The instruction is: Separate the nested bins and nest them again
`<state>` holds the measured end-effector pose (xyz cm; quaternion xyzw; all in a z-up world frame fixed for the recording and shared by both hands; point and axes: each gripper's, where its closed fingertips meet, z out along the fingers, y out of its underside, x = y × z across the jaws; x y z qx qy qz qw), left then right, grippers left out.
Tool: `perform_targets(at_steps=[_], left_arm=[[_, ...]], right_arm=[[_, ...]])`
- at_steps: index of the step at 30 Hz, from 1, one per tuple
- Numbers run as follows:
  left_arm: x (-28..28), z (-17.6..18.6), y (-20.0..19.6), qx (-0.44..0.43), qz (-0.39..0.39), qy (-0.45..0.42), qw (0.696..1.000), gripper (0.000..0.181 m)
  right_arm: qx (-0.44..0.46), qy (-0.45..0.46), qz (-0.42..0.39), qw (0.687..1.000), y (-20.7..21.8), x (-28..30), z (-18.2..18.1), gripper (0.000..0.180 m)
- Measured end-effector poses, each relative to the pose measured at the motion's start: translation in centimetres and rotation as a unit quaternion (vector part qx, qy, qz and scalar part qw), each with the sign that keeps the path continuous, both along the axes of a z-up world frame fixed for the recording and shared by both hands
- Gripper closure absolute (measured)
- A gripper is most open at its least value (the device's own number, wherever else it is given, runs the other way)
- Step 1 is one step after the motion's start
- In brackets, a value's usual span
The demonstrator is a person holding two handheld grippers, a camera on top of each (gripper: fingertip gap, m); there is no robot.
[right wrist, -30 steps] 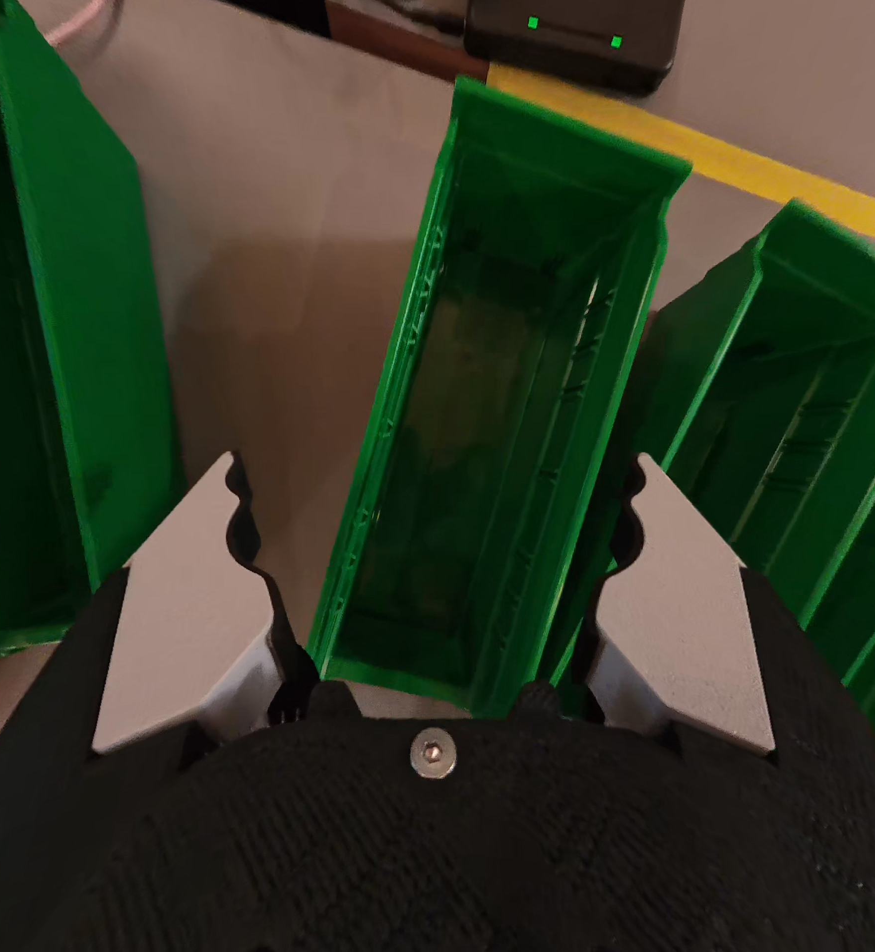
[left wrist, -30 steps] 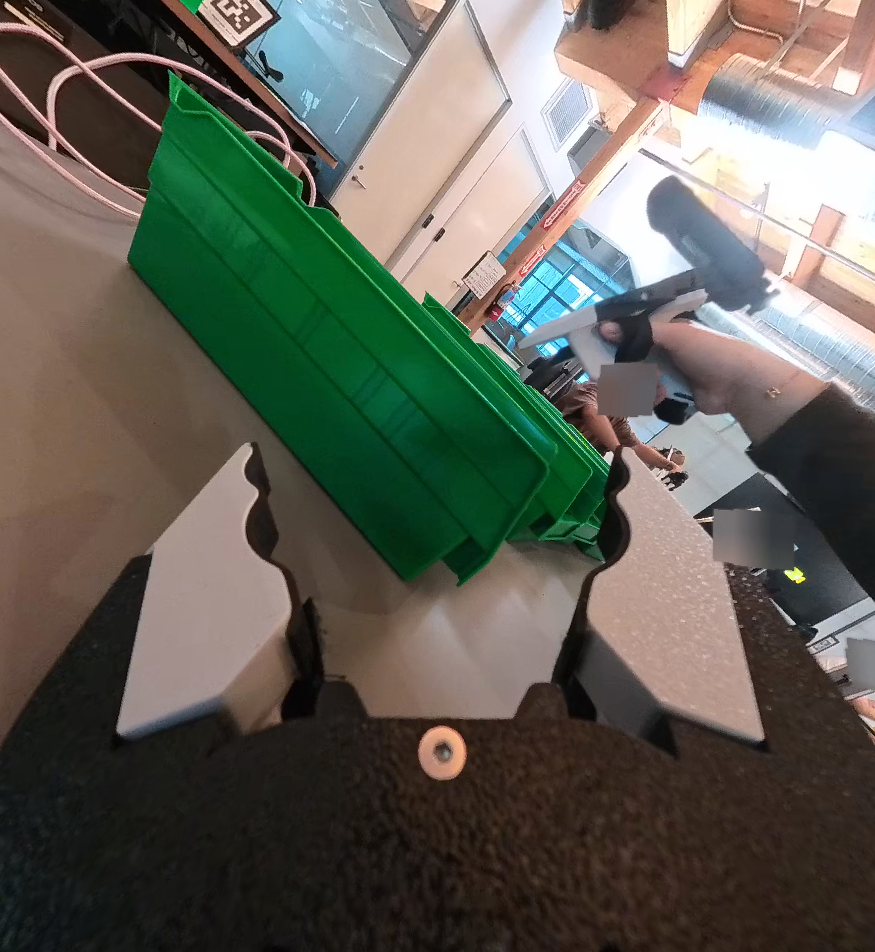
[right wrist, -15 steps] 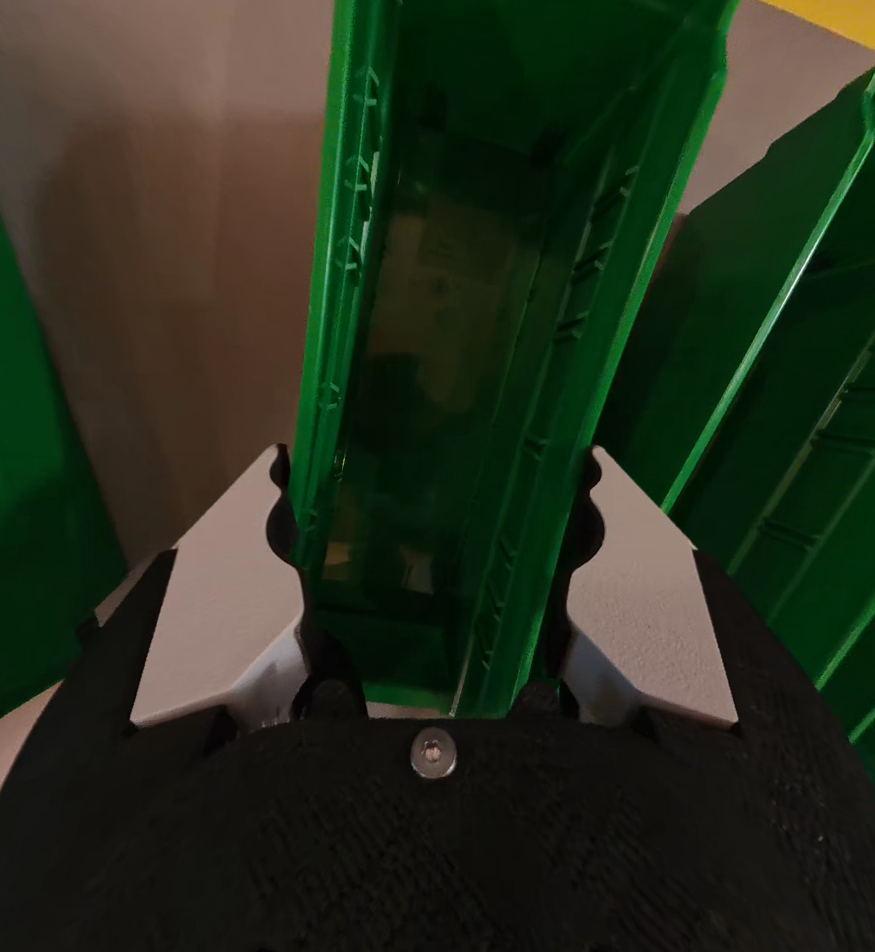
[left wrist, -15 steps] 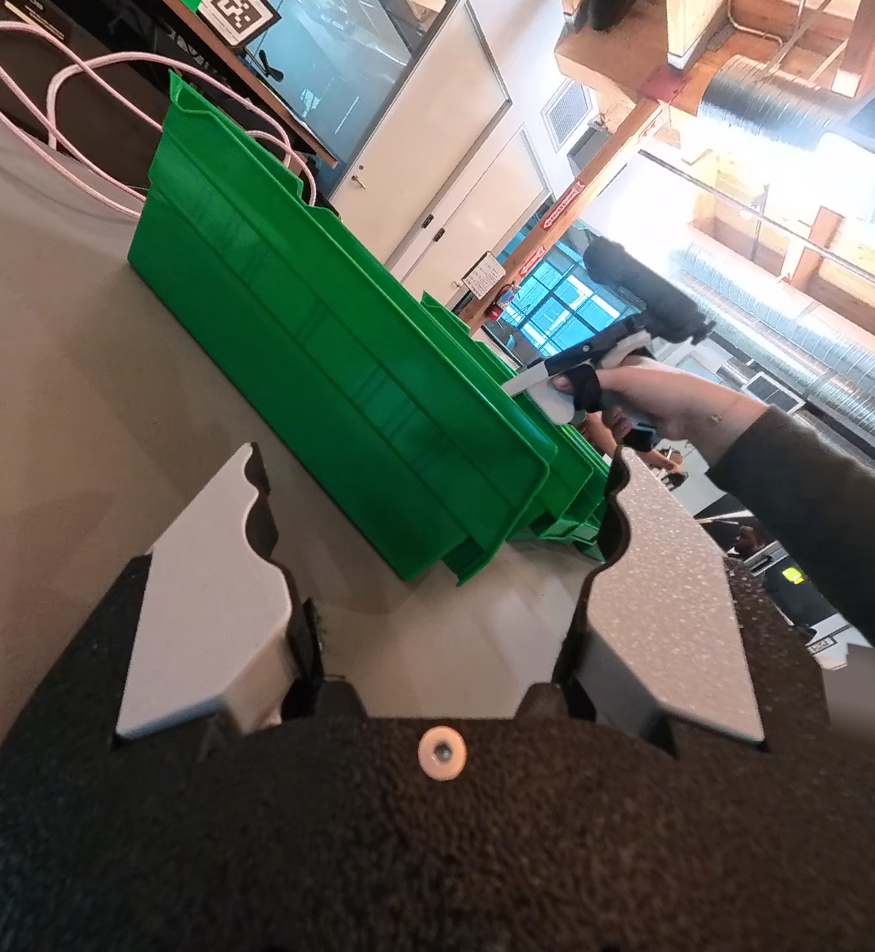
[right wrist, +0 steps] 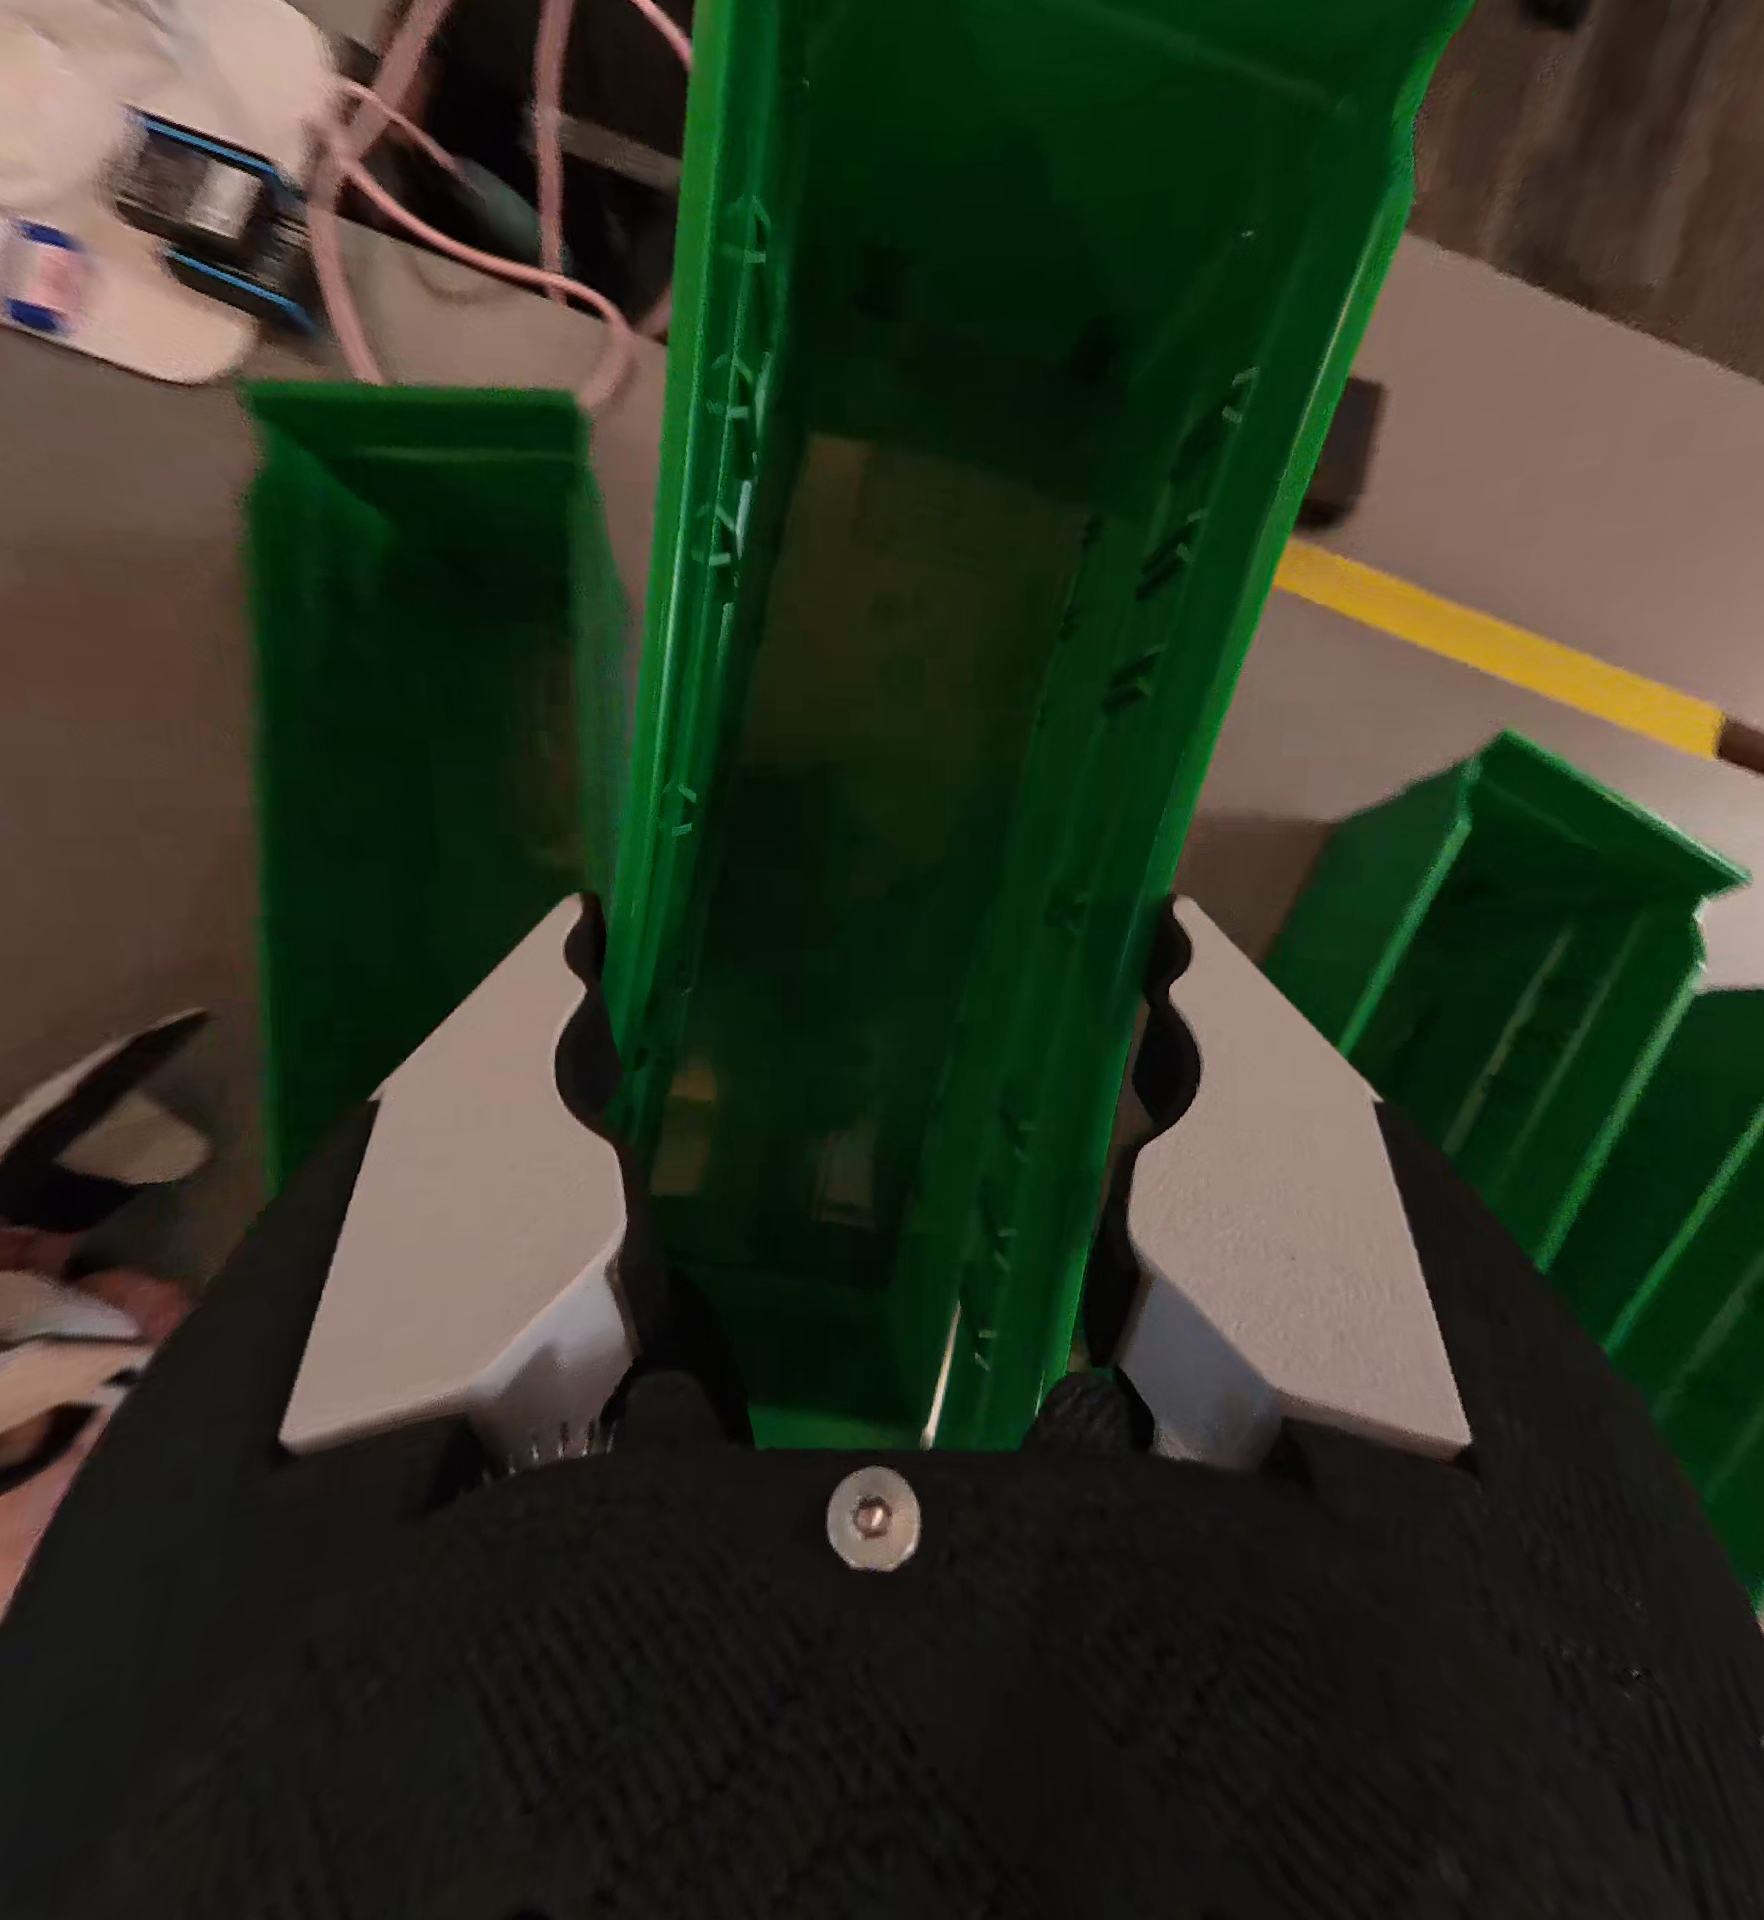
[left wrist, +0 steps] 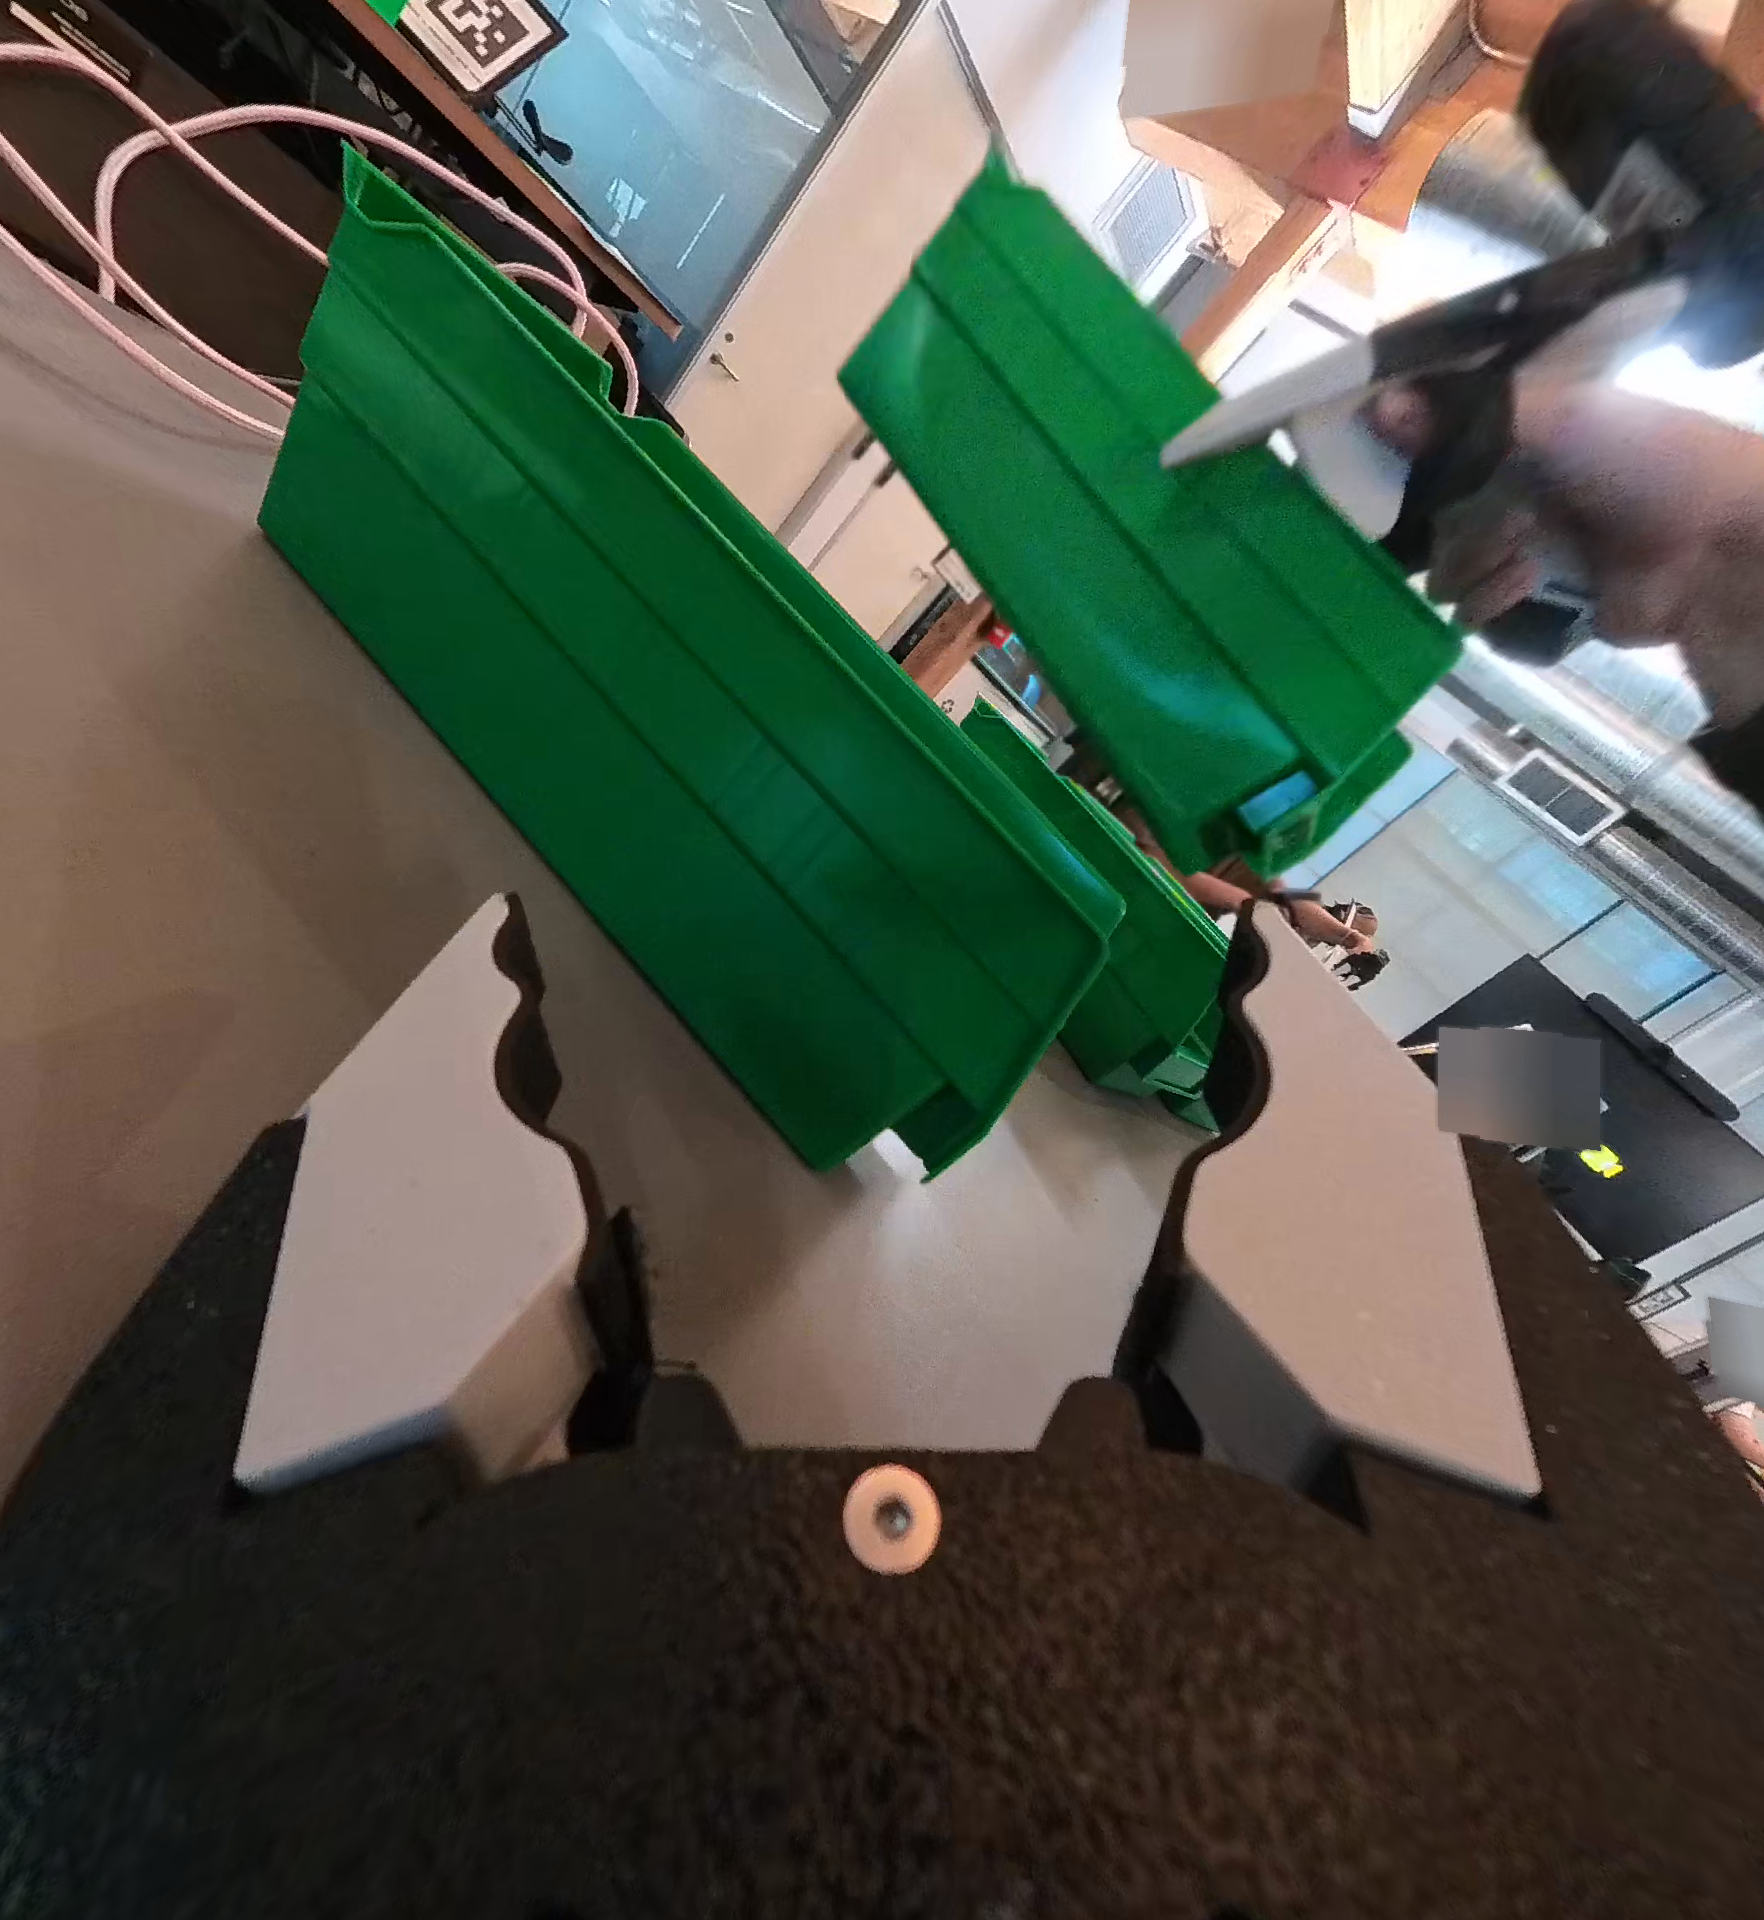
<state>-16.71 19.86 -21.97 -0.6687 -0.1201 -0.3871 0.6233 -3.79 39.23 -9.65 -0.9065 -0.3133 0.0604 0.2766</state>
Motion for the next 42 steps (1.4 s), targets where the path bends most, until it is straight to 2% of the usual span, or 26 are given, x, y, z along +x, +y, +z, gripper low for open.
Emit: perform_targets(at_steps=[5,11,16,25,29,33,37,42], left_arm=[[0.0,0.0,0.0,0.001,-0.001,-0.001,1.0,0.053],[0.0,0.1,-0.1,0.002,-0.002,-0.002,1.0,0.054],[0.0,0.1,0.0,0.001,-0.002,-0.003,1.0,0.054],[0.0,0.0,0.0,0.0,-0.002,-0.002,1.0,0.053],[0.0,0.0,0.0,0.0,-0.002,-0.002,1.0,0.054],[0.0,0.0,0.0,0.001,-0.003,-0.003,1.0,0.053],[0.0,0.0,0.0,0.001,-0.003,-0.004,1.0,0.053],[0.0,0.0,0.0,0.0,-0.003,-0.004,1.0,0.053]], right_arm=[[-0.001,0.027,0.071,0.997,-3.7,-6.7,1.3,0.076],[-0.025,0.001,0.114,0.993,-7.2,-11.4,-2.2,0.075],[-0.026,-0.04,0.108,0.993,-7.5,-11.9,-5.4,0.074],[-0.039,-0.034,0.077,0.996,-7.0,-12.2,-11.0,0.07],[-0.033,-0.023,0.062,0.997,-7.0,-12.5,-11.4,0.06],[-0.033,0.006,0.08,0.996,-6.9,-12.6,-11.1,0.051],[0.029,0.04,0.116,0.992,-5.3,-11.6,-6.8,0.05],[0.072,0.028,0.093,0.993,-1.1,-4.0,-2.0,0.042]])
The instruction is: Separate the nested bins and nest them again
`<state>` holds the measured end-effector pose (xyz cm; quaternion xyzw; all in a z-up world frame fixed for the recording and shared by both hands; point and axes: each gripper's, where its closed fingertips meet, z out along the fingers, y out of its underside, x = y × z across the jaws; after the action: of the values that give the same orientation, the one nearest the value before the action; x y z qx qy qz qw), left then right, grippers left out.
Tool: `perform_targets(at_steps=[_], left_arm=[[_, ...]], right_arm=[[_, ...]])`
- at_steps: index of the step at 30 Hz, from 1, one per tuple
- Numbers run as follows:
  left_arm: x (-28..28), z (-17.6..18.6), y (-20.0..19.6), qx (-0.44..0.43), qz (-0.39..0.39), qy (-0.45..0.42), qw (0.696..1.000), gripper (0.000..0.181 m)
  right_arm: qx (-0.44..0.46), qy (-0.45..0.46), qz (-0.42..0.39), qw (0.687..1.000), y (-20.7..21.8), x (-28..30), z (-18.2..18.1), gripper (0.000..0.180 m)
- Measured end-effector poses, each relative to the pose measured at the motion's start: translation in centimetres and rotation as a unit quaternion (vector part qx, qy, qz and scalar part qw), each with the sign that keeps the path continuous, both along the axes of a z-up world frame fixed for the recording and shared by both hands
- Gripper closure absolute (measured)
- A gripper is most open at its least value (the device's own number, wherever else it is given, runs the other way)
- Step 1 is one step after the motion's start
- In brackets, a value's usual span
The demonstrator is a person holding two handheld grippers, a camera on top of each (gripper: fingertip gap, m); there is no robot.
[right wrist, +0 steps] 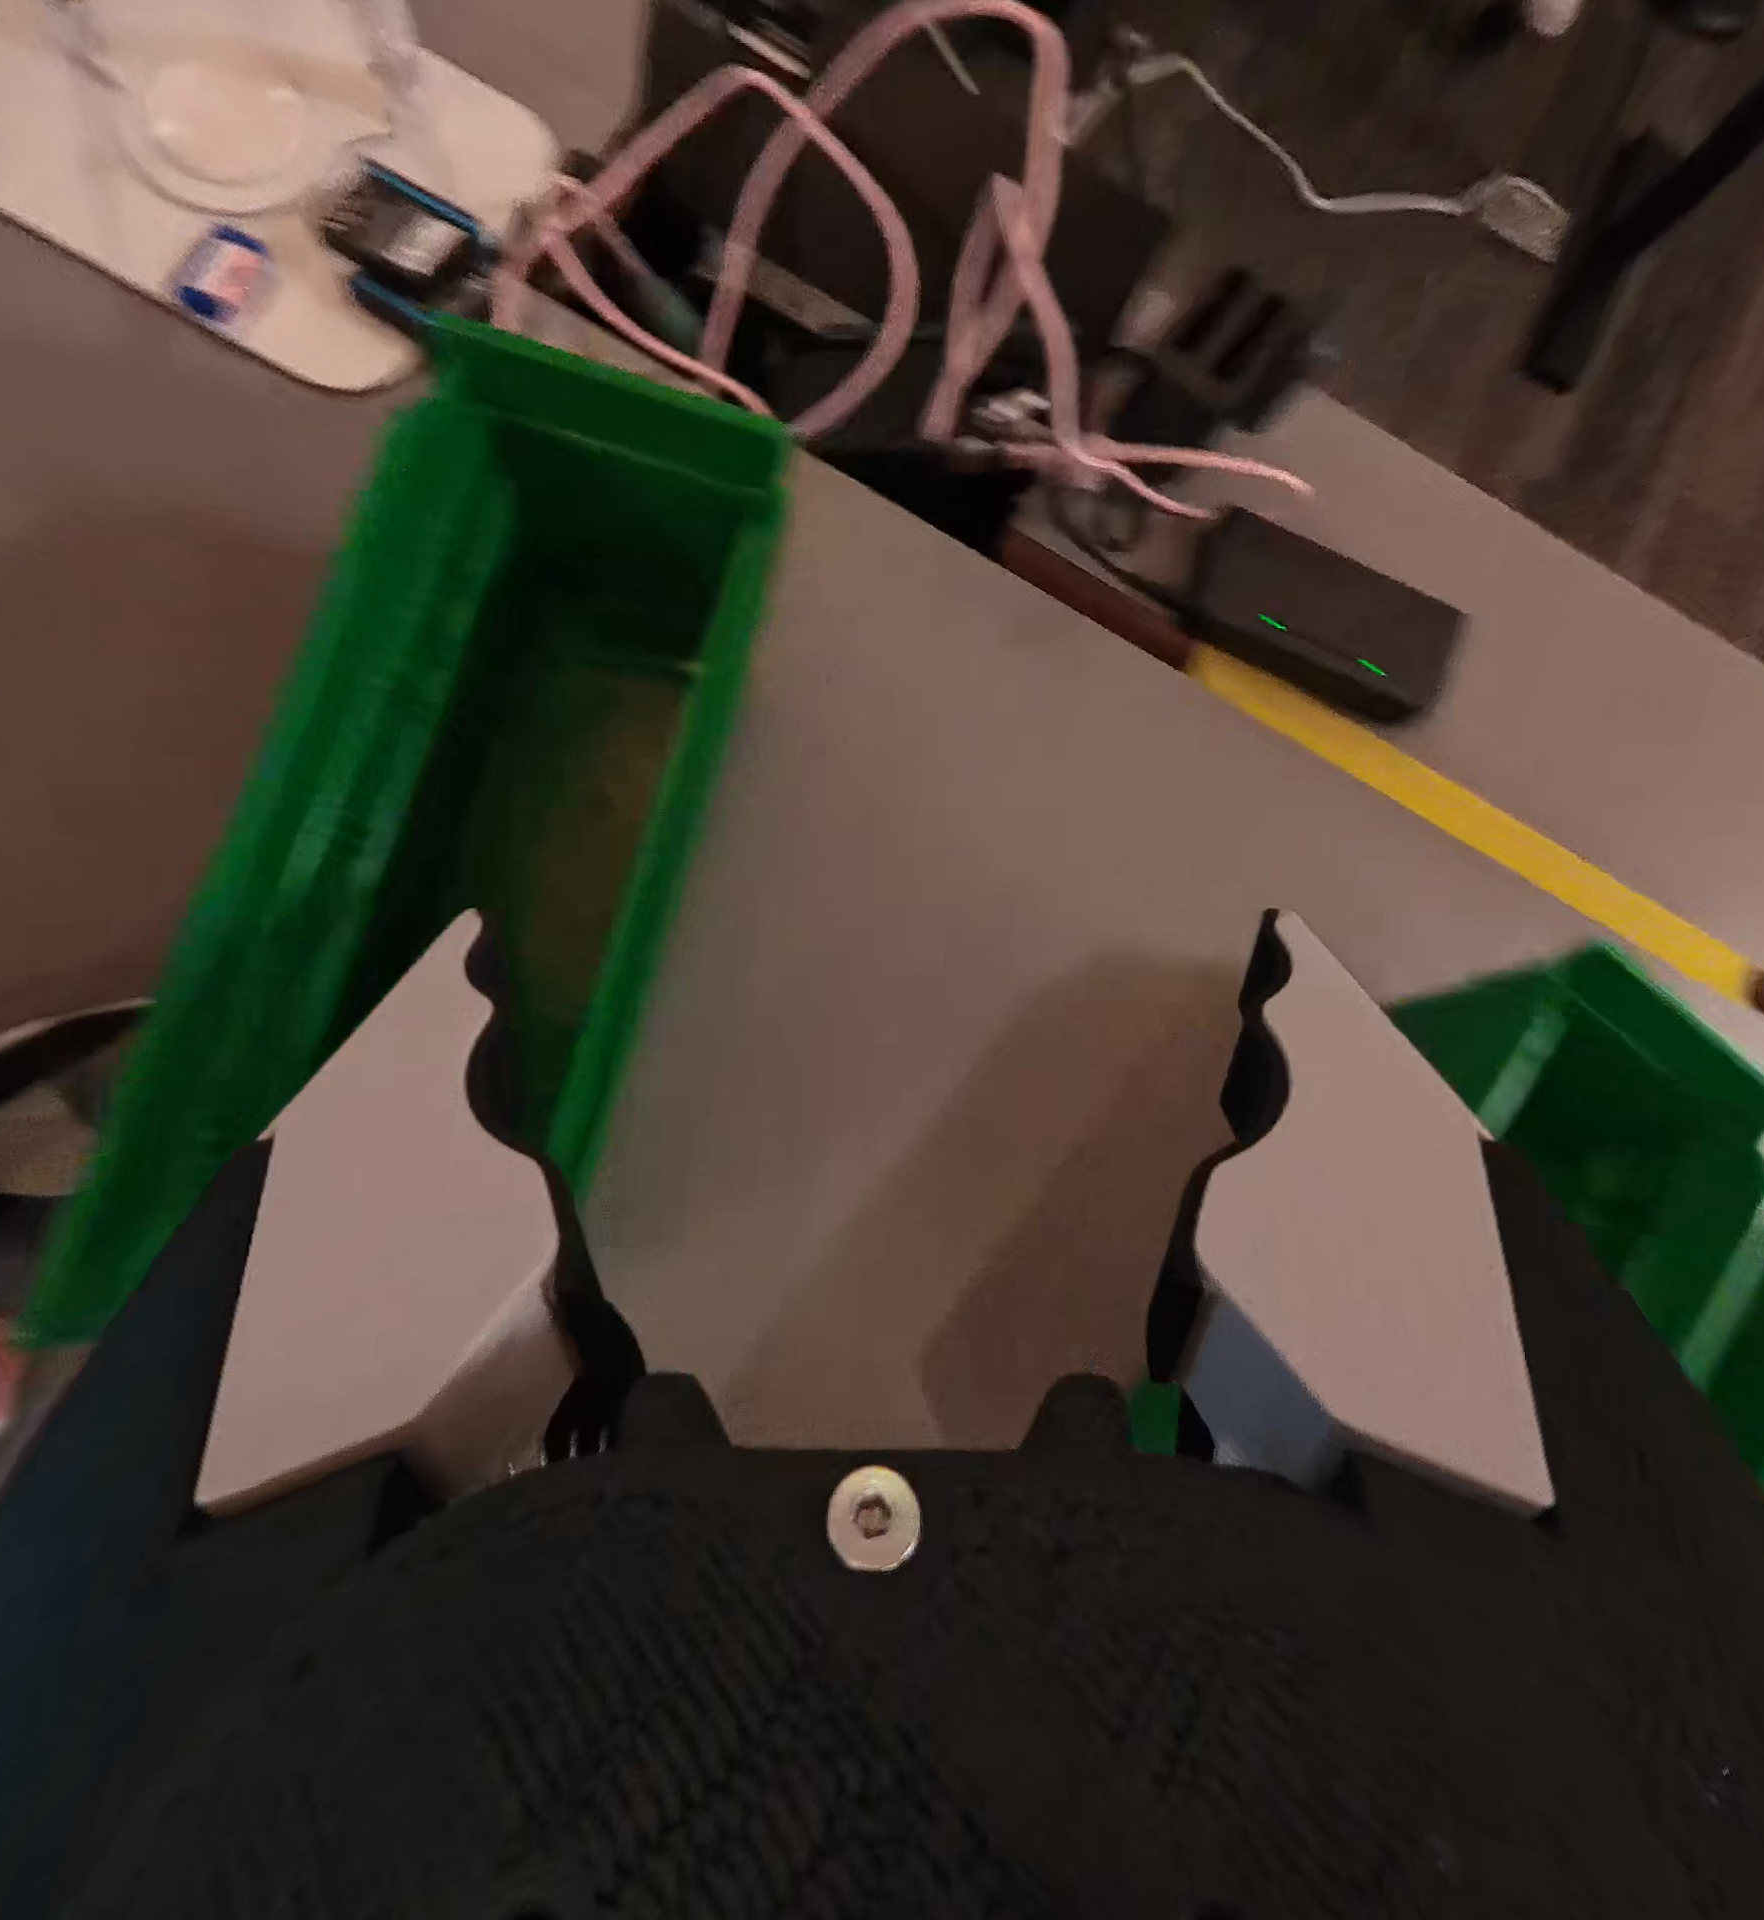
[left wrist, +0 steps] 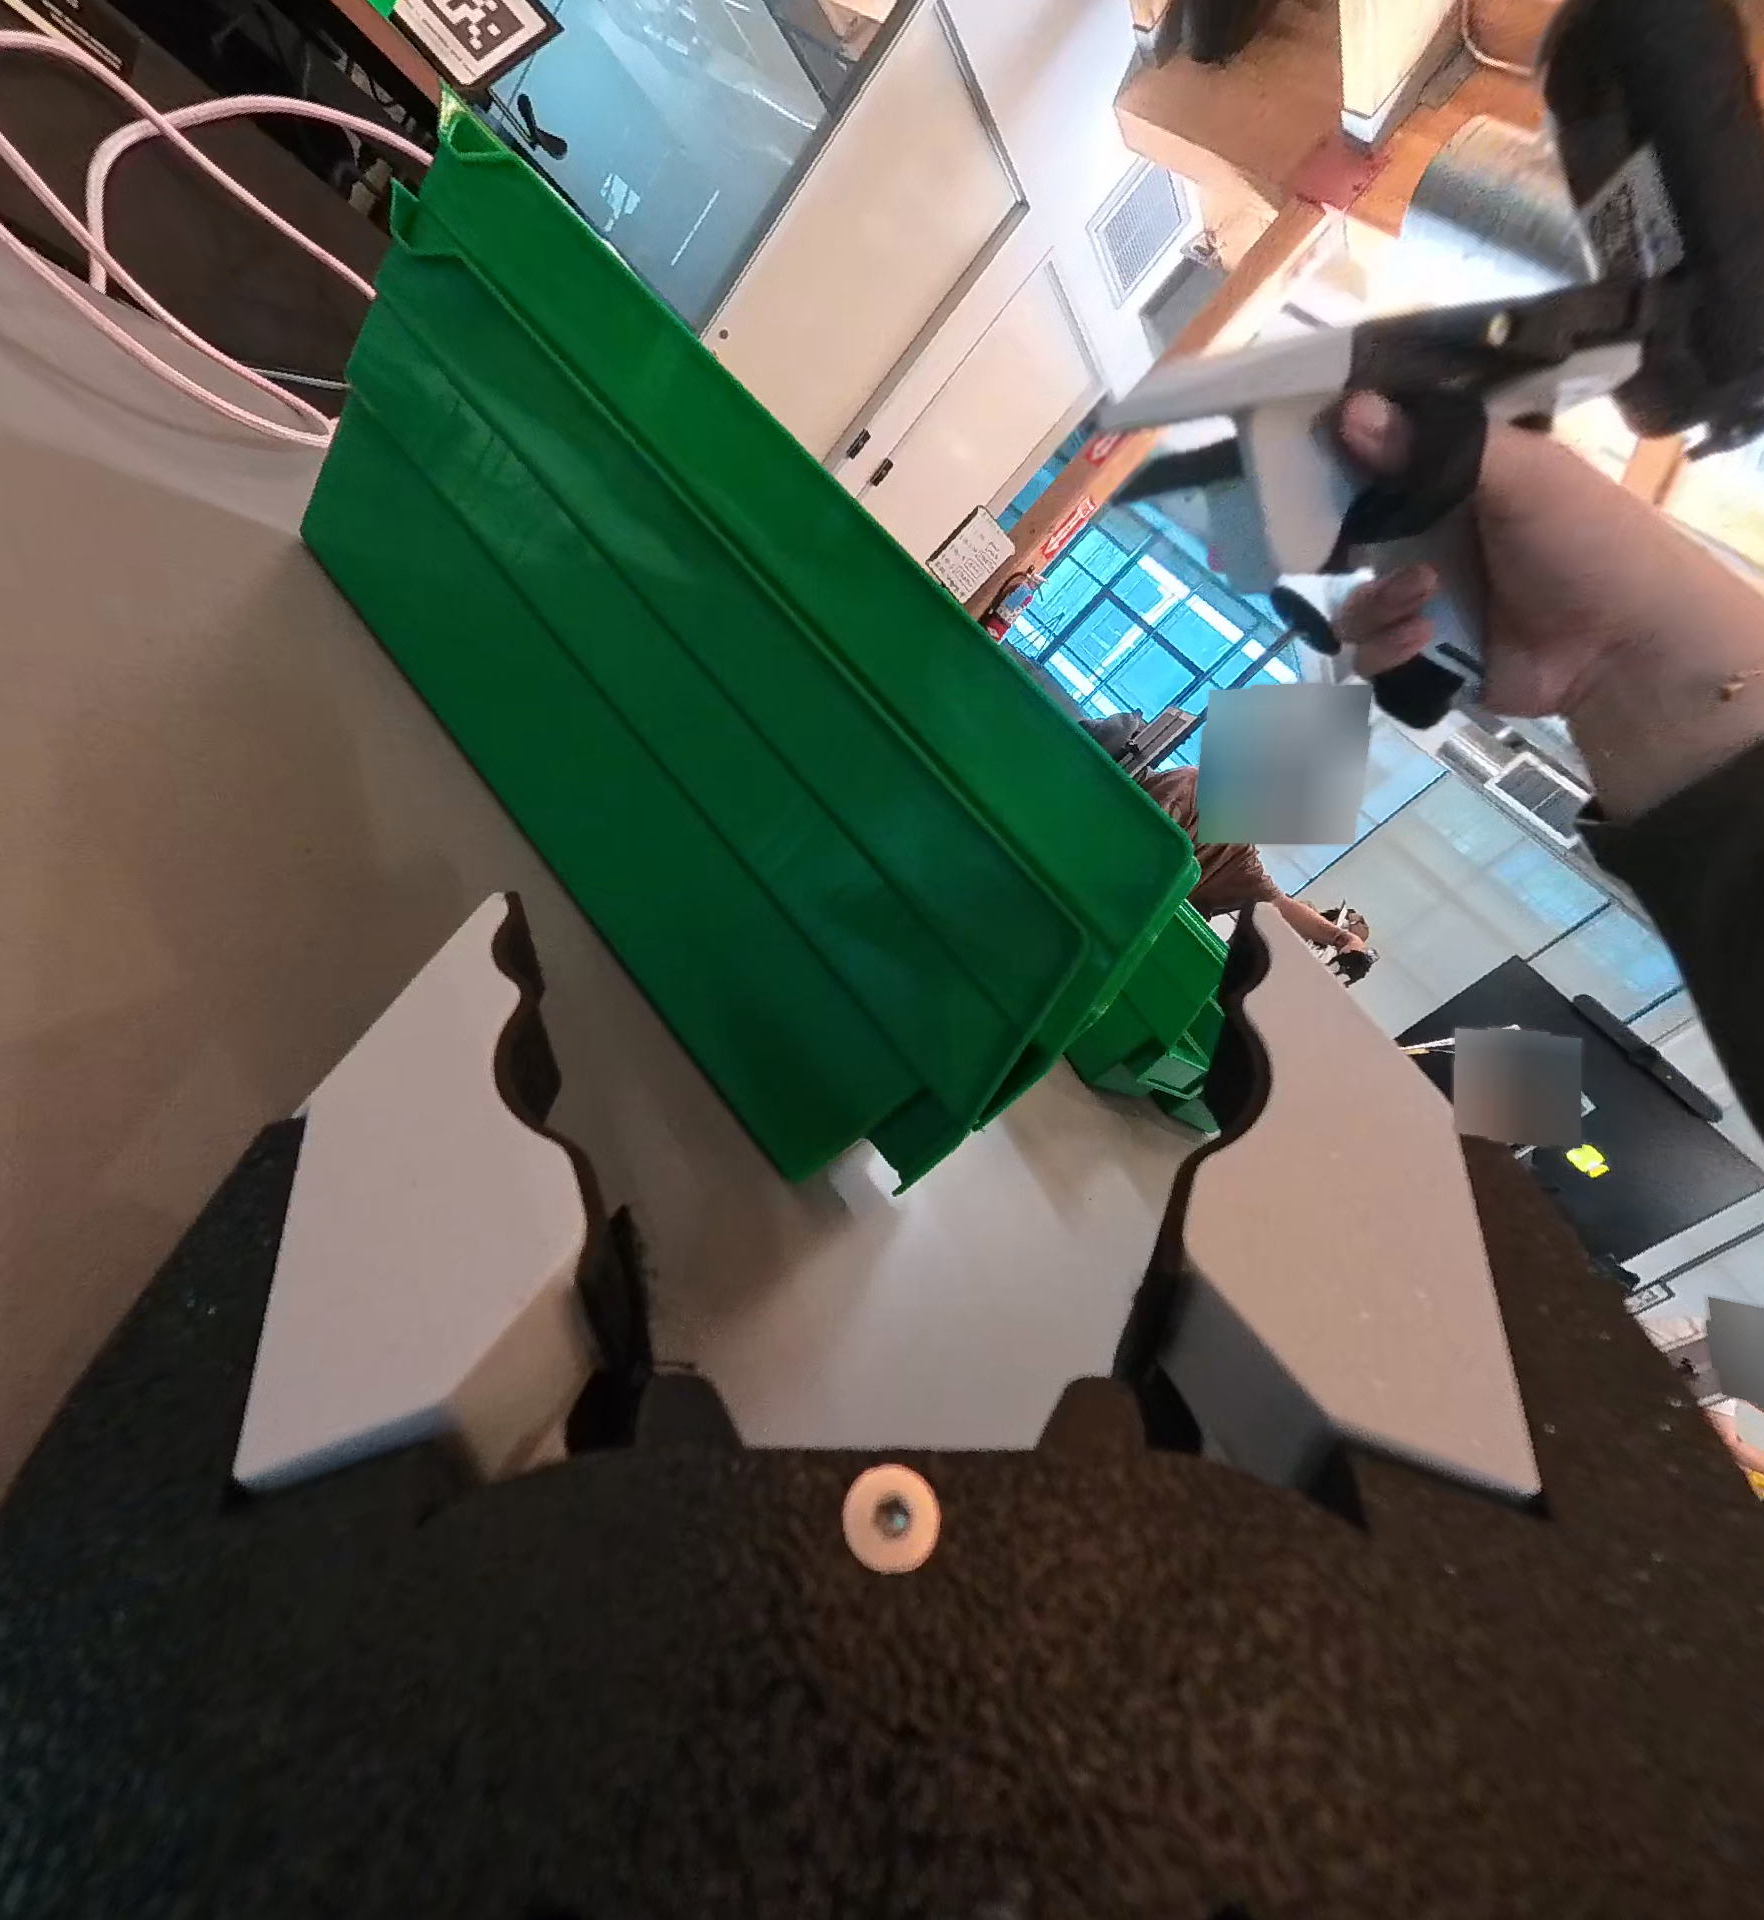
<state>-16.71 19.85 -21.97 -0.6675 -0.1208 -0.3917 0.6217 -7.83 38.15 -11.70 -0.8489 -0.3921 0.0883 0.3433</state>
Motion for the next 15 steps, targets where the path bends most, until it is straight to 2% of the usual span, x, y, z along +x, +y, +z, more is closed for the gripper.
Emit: perform_targets(at_steps=[4,8,11,15], left_arm=[[0.0,-0.1,0.0,-0.002,0.001,0.003,1.0,0.053],[0.0,-0.1,0.0,-0.002,0.003,0.003,1.0,0.054],[0.0,-0.1,0.1,-0.002,0.002,0.003,1.0,0.054],[0.0,-0.1,0.0,-0.001,0.003,0.004,1.0,0.054]], right_arm=[[-0.049,-0.026,-0.098,0.994,4.1,9.9,-1.3,0.032],[-0.122,-0.044,-0.188,0.974,5.8,18.6,-5.5,0.031],[-0.16,-0.05,-0.228,0.959,6.0,22.5,-8.5,0.03],[-0.18,-0.06,-0.242,0.951,5.8,24.7,-11.1,0.032]])
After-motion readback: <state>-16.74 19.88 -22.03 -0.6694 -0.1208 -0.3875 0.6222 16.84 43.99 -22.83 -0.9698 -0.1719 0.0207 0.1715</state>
